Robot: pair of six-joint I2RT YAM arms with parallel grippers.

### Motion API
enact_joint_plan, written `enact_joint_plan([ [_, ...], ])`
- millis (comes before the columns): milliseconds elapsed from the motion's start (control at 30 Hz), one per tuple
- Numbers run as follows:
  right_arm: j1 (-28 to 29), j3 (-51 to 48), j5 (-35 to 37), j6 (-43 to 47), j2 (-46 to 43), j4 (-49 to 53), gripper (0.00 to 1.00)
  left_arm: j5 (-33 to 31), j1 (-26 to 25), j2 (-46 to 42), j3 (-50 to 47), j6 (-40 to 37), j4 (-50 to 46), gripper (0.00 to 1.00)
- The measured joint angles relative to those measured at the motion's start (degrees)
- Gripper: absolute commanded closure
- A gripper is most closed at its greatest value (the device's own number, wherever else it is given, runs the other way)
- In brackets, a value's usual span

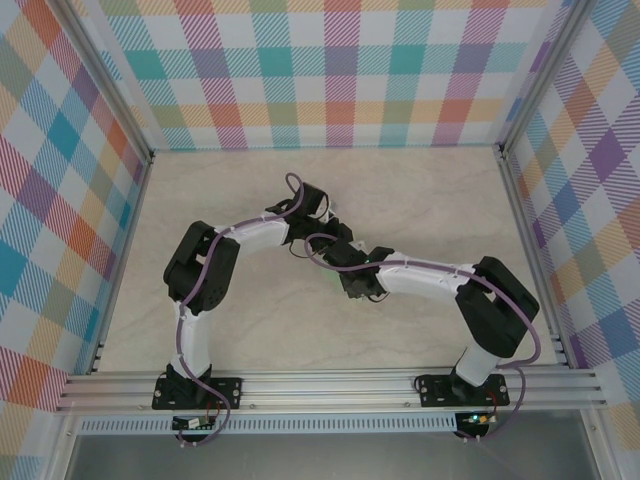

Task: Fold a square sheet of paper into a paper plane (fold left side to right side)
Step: Turn over the paper at the center of the table.

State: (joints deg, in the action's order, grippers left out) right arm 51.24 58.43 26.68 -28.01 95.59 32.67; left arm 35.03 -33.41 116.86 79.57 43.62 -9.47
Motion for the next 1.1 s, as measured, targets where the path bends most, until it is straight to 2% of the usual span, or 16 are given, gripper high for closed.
enact_joint_plan([
  [200, 0.0, 0.2, 1.5, 0.0, 0.3, 0.2, 0.77, -0.1, 0.3, 0.0, 0.6, -1.7, -1.9, 0.51],
  [367, 0.0, 0.2, 1.9, 0.0, 0.4, 0.5, 0.81, -0.2, 2.0, -1.6, 0.4, -3.4, -4.7, 0.45],
  [733, -1.6, -0.7, 1.0, 0.0, -0.6, 0.0, 0.91, -1.8, 11.2, -17.0, -6.9, -6.6, -8.4, 0.35],
  [933, -7.8, -6.5, -7.1, 0.6, -9.9, -3.9, 0.96, -3.8, 14.9, -25.4, -12.3, -8.4, -10.6, 0.28],
  [1100, -18.6, -13.0, -23.1, 1.5, -21.2, -12.4, 0.96, -5.4, 15.8, -32.5, -15.0, -9.6, -11.7, 0.18],
])
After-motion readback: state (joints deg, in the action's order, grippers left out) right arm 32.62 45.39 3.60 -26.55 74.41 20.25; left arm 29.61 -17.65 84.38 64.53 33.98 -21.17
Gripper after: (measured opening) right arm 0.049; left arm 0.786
